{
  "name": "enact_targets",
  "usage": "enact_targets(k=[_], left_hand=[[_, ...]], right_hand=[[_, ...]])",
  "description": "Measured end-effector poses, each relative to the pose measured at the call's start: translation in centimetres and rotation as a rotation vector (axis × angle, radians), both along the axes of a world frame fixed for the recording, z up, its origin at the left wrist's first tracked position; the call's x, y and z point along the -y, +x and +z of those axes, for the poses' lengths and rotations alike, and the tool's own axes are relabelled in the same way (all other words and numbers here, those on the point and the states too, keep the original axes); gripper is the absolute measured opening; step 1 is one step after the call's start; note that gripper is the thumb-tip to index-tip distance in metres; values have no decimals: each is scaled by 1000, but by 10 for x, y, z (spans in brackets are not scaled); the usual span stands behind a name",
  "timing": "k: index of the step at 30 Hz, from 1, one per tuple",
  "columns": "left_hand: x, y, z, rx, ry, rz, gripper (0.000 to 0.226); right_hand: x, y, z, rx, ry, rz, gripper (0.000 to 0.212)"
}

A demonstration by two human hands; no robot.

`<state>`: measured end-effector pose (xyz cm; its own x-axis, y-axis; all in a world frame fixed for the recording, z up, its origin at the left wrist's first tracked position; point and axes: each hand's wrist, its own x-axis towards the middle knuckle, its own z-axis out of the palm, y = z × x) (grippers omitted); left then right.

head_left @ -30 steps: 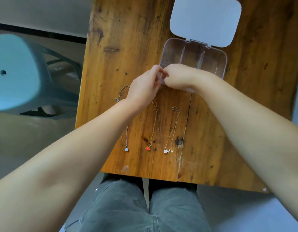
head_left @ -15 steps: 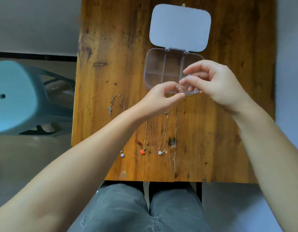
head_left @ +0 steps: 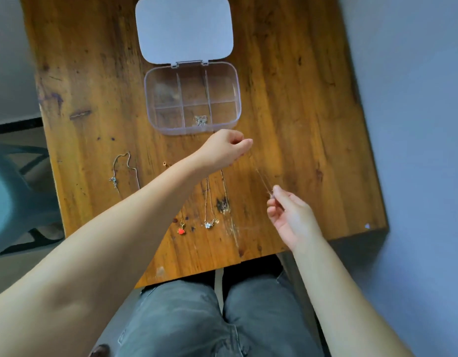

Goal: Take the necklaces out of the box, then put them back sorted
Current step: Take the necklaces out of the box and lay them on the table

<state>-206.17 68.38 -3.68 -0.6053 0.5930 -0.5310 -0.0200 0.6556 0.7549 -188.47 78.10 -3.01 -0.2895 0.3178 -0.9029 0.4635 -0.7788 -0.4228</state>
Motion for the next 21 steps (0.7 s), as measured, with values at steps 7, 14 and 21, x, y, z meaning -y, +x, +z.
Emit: enact_targets(k=[7, 14, 21], left_hand=[[-9, 7, -29, -449, -273, -172, 31], [-4, 14, -34, -694, -210, -401, 21], [41, -4, -4, -768, -7, -72, 29]], right_hand=[[26, 31, -26, 111, 504, 581, 6], [33, 40, -36, 179, 883, 1151, 15], [11, -44, 1, 115, 959, 1129, 16]])
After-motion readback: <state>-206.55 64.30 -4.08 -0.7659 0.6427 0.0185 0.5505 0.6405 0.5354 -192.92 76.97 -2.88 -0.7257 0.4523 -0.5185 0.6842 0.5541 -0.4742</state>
